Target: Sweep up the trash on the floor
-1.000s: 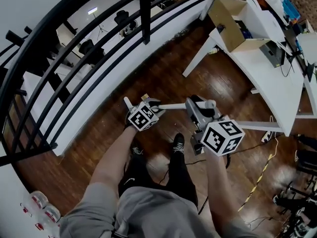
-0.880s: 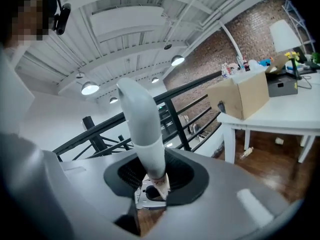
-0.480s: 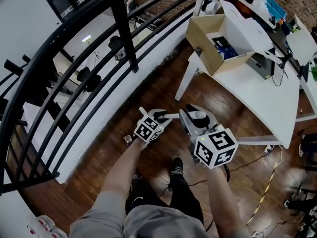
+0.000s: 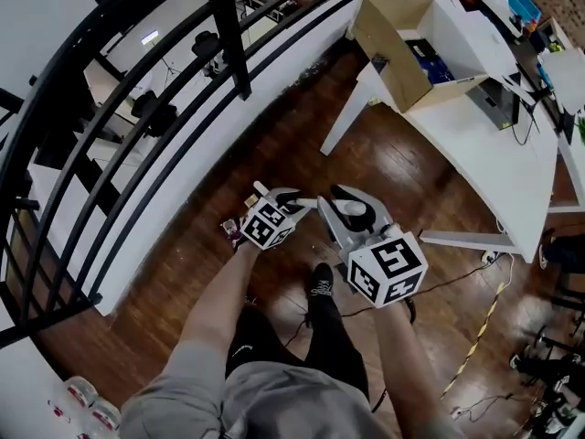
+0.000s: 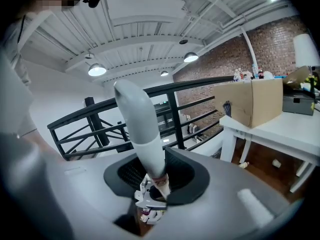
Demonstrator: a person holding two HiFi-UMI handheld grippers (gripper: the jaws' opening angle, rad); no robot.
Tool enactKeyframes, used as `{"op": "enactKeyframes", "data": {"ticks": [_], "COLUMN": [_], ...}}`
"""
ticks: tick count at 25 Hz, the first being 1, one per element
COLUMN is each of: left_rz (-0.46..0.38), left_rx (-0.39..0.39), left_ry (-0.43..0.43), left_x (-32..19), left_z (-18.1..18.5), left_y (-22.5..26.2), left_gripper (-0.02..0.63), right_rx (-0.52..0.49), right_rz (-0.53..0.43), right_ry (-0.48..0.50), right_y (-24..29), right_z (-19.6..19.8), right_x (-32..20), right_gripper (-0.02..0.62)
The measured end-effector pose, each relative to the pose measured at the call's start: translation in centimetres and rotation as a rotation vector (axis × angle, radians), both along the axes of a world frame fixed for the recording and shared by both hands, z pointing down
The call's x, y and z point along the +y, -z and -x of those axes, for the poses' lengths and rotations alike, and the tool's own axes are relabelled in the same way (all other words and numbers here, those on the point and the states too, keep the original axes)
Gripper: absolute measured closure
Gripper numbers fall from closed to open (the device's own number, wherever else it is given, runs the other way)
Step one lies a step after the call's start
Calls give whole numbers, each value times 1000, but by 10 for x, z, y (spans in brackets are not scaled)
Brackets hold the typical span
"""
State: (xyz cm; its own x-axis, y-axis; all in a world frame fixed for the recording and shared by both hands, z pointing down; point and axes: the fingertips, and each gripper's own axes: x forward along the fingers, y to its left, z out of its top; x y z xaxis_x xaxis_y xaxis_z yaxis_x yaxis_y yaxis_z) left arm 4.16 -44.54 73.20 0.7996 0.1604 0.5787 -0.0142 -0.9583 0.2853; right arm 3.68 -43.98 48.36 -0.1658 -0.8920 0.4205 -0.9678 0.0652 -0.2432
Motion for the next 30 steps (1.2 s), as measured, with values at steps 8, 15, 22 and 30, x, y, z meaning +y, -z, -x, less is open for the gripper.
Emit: {"op": "enactKeyframes", "data": {"ticks": [8, 15, 22, 30], "left_rz": [5, -18, -50, -39], "left_rx": [-14, 31, 56, 17], "left_ry": [21, 7, -42, 56], "left_x": [-7, -3, 49, 119], "left_z": [49, 45, -18, -119], "left_y": [-1, 25, 62, 68], "left_gripper": [454, 457, 462, 466], "right_rx": [10, 38, 53, 38], "right_rz": [14, -9, -53, -69], "right_ry": [57, 17, -4, 106], "right_y": [-1, 25, 63, 70], "right_z": [51, 49, -12, -117], "right_x": [-8, -5, 49, 113], "right_gripper": [505, 508, 508, 508]}}
